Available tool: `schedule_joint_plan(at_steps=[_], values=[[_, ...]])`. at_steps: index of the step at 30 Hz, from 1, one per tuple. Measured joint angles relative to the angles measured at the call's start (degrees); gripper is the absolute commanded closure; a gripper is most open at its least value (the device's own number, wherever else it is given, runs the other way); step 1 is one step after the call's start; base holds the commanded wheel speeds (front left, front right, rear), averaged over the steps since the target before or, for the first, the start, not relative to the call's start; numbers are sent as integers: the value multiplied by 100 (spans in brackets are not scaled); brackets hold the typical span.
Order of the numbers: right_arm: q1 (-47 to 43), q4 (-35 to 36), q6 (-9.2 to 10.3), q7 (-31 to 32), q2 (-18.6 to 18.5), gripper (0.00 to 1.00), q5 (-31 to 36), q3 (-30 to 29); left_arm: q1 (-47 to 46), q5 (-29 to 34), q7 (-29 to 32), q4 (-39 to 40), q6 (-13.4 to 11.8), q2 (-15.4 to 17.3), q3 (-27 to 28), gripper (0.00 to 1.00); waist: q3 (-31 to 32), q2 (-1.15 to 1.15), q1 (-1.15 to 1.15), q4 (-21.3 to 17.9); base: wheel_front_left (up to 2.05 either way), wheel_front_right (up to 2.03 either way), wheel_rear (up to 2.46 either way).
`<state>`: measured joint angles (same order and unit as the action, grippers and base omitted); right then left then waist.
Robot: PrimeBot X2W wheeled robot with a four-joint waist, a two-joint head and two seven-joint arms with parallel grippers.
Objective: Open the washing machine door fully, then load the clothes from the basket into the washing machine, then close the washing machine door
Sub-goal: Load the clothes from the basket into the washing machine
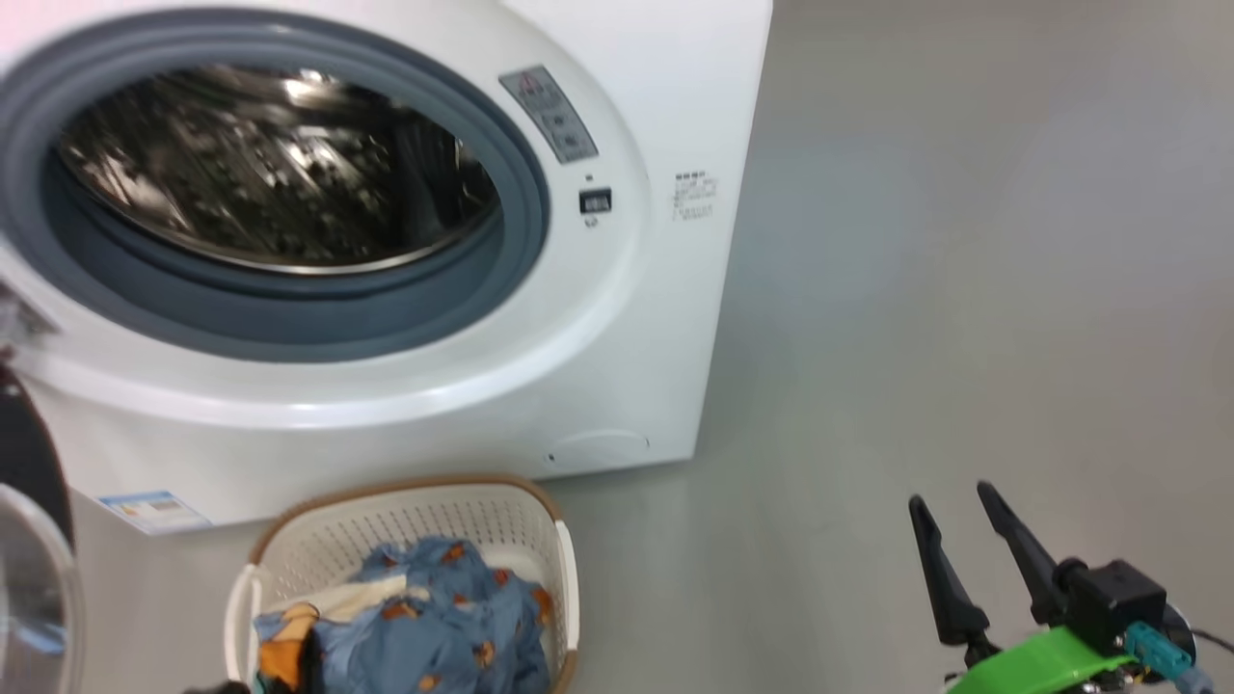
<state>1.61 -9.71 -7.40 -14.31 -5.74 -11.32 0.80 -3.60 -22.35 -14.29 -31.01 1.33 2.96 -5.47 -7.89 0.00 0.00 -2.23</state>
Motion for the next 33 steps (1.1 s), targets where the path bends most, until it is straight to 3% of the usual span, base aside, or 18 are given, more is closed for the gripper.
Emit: schedule_joint_plan(at_steps=[12,33], values=[[-446,-21,0,0,-35,0,-45,-35,925,204,0,1044,-236,-23,1,100,737,0,0,165,0,0,0],[-781,-82,0,0,-56,0,-189,-123,1409,415,87,2492,-470,-19,-255,100,1302,0,0,451,0,0,0]])
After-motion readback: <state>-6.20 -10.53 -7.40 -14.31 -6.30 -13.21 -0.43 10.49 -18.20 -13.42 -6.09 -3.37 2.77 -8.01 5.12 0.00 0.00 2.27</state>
